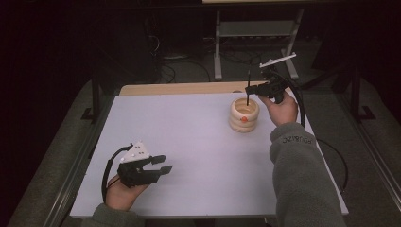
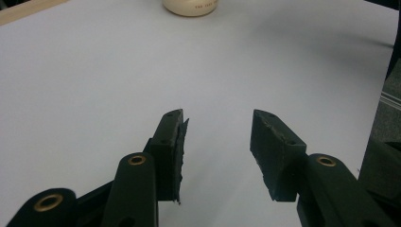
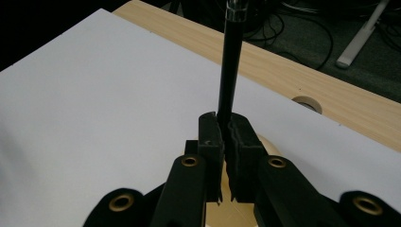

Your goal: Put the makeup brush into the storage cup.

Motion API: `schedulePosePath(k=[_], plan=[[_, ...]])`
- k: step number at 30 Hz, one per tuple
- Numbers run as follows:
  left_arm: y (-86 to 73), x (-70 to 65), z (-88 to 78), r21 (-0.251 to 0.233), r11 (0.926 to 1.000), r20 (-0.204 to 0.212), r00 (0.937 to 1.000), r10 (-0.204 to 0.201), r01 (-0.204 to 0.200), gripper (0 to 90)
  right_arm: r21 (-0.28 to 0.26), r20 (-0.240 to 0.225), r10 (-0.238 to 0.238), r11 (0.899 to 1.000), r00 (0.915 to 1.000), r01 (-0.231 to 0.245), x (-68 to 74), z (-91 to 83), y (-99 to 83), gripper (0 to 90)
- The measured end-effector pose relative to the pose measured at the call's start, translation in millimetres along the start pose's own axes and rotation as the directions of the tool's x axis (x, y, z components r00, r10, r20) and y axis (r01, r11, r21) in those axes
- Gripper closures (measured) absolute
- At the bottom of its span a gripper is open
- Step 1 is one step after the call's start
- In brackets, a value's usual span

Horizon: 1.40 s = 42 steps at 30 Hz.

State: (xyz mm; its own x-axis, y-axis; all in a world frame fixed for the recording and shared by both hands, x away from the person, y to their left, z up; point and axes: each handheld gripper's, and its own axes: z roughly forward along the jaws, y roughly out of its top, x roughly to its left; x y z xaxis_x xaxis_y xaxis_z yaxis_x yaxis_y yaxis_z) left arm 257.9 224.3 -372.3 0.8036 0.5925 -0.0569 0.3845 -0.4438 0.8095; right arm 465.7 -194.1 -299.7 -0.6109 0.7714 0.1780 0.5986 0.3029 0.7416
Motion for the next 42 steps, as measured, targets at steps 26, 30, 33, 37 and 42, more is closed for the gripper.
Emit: schedulePosePath(k=[26, 30, 33, 37, 42], plan=[[-0.3, -0.1, -0.2, -0.003, 1.0000, 0.000, 1.0000, -0.007, 0.007, 54.5, -0.004, 0.017, 0.031, 1.000, 0.9994, -0.031, -4.2, 14.7, -17.1, 84.0], [-0.6, 0.2, 0.1, -0.001, 1.0000, 0.003, 1.0000, -0.008, 0.008, 54.5, 0.000, 0.014, 0.036, 0.999, 0.9992, -0.036, -5.0, 18.6, -20.8, 84.0], [-0.7, 0.4, 0.1, 0.002, 1.0000, 0.002, 1.0000, -0.005, 0.005, 54.5, 0.004, 0.009, 0.041, 0.999, 0.9991, -0.041, -4.8, 20.8, -22.7, 83.9], [-1.1, 0.9, -0.2, 0.002, 1.0000, 0.000, 1.0000, -0.005, 0.005, 54.5, 0.013, 0.007, 0.037, 0.999, 0.9993, -0.037, -4.2, 23.2, -24.1, 83.9], [-1.5, 1.3, -1.2, 0.000, 1.0000, 0.001, 0.9999, -0.010, 0.010, 54.5, 0.013, 0.008, 0.038, 0.999, 0.9992, -0.038, -4.0, 27.4, -27.8, 83.8]])
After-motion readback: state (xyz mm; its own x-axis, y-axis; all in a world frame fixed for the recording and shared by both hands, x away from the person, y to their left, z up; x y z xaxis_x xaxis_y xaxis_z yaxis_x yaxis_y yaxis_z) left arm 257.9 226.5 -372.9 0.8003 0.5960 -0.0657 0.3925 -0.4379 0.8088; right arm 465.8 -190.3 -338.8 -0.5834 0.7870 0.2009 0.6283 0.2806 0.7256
